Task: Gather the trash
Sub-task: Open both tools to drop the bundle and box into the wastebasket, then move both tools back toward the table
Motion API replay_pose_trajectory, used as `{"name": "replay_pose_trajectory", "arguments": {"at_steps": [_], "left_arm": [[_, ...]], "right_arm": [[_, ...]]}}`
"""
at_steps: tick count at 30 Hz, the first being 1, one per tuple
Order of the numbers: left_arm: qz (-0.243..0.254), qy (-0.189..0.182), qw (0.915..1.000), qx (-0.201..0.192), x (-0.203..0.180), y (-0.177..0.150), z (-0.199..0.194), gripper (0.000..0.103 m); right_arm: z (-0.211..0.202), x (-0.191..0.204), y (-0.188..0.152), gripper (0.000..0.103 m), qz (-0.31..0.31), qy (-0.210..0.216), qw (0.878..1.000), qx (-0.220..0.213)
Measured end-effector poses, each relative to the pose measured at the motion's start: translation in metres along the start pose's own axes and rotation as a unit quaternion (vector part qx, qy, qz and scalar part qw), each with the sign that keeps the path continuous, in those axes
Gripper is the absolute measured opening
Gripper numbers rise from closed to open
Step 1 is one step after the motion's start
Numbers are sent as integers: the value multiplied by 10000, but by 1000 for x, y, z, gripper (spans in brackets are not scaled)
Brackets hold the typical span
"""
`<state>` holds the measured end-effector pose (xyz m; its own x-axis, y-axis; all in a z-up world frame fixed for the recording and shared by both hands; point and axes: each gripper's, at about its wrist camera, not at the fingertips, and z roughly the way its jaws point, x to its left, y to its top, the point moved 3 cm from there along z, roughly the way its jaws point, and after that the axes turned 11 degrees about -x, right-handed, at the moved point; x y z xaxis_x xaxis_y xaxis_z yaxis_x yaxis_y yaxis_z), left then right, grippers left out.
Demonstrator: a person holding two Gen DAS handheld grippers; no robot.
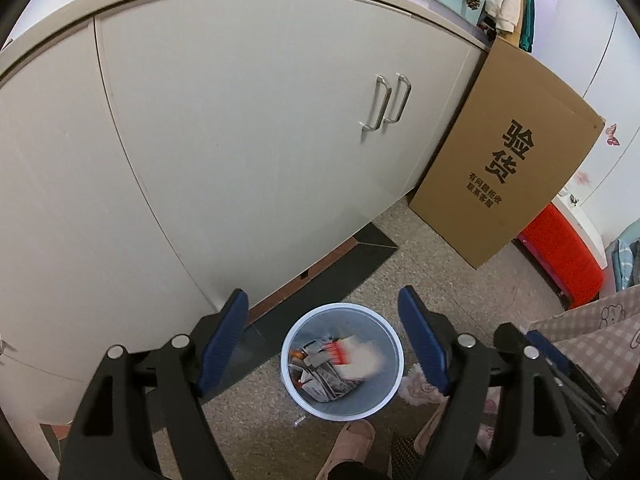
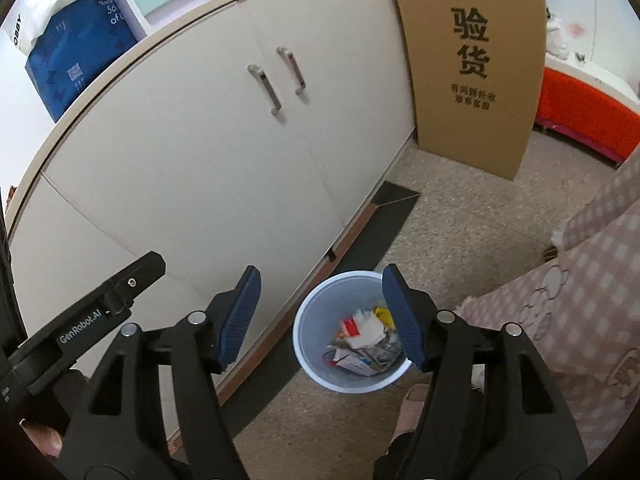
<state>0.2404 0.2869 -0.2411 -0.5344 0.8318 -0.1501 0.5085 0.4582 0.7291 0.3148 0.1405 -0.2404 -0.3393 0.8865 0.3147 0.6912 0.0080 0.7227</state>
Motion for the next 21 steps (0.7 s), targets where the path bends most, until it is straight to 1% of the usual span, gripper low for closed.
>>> {"name": "replay_pose_trajectory", "arguments": {"at_steps": [7, 12, 13, 18, 21], "left_arm": [[110, -194, 9997, -81, -19, 4, -18, 76], [216, -399, 9985, -298, -40, 12, -48, 77], [243, -459, 9981, -339, -46, 13, -54, 77], [447, -817, 9945, -482, -91, 21, -84, 78], [598, -1149, 9905, -469, -126, 21, -100, 78]], "right_arm": [[-41, -5, 21, 64, -139, -255, 9987, -428], [-80, -17, 40, 65, -22, -312, 9970, -708], [-94, -22, 46, 65, -2, -352, 9961, -809], [-144, -49, 66, 66, 143, -450, 9920, -1173], [-177, -76, 77, 66, 245, -608, 9885, -1360]]}}
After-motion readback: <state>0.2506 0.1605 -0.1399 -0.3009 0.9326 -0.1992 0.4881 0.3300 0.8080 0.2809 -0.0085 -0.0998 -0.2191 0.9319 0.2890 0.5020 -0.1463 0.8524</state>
